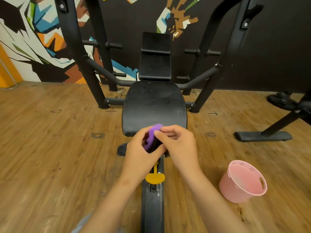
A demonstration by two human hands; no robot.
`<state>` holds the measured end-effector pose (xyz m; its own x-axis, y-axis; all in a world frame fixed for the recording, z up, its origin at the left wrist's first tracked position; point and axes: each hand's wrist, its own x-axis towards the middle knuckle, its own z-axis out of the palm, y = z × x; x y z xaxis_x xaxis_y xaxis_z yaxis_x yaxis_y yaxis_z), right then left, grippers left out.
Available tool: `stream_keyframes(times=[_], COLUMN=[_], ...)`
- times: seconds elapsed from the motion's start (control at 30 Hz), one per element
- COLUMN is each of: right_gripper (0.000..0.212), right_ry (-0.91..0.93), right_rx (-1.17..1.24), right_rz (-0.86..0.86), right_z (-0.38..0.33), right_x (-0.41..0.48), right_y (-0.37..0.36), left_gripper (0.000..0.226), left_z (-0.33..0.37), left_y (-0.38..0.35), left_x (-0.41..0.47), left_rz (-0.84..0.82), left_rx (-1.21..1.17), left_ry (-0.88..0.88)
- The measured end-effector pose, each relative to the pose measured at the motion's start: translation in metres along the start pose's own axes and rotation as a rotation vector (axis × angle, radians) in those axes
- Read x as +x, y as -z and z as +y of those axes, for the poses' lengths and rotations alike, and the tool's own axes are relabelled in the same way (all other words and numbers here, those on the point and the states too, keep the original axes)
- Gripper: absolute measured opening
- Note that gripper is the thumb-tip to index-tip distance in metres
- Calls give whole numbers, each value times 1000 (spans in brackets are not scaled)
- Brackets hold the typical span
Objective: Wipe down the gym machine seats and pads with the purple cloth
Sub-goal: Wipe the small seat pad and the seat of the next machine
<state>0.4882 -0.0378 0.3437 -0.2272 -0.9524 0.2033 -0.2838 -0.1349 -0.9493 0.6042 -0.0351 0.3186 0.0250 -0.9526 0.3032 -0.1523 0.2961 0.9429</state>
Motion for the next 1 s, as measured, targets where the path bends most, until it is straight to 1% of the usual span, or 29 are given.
stream_keyframes(times=[0.03,0.1,0.17,0.23,0.27,0.3,0.33,0.4,0.47,0.5,0.57,0.63,0.7,0.73,0.8,0.9,1.0], right_gripper=[7,8,13,15,15,13,11,11,16,21,30,30,28,27,28,29,27], right_ry=[23,64,65,71,88,106,117,126,143,153,202,263,269,263,253,254,265], right_rx=[-58,-175,-186,-153,-157,-179,-209,-288,-352,-367,-369,-361,-331,-316,-295,-285,-283], right_rz=[-27,-54,22,160,199,202,179,106,63,80,179,236,251,259,269,268,266], right_z=[-3,-8,-6,3,10,17,24,40,53,57,64,69,71,71,72,73,73], right_x=[0,1,9,20,25,30,34,41,44,44,42,40,40,40,40,39,39], right_y=[-3,-8,-6,1,2,0,-5,-23,-42,-49,-57,-58,-57,-58,-59,-59,-58], left_gripper=[40,34,25,14,9,8,9,11,10,9,10,14,17,18,17,8,14], left_z=[-1,-7,-17,-28,-32,-37,-41,-47,-49,-49,-49,-50,-57,-65,-89,-123,-131], left_y=[2,7,16,29,35,41,43,42,36,35,33,31,26,24,23,26,32], left_x=[2,6,12,21,25,29,32,35,36,38,43,47,51,52,52,44,40], left_rz=[20,70,92,172,210,225,213,136,39,-7,-93,-111,-19,43,111,159,212], left_rx=[-11,-15,-63,-177,-228,-258,-269,-261,-245,-242,-243,-180,-67,-8,48,41,45], left_ry=[32,81,132,230,274,308,341,371,350,336,308,241,163,153,196,289,348])
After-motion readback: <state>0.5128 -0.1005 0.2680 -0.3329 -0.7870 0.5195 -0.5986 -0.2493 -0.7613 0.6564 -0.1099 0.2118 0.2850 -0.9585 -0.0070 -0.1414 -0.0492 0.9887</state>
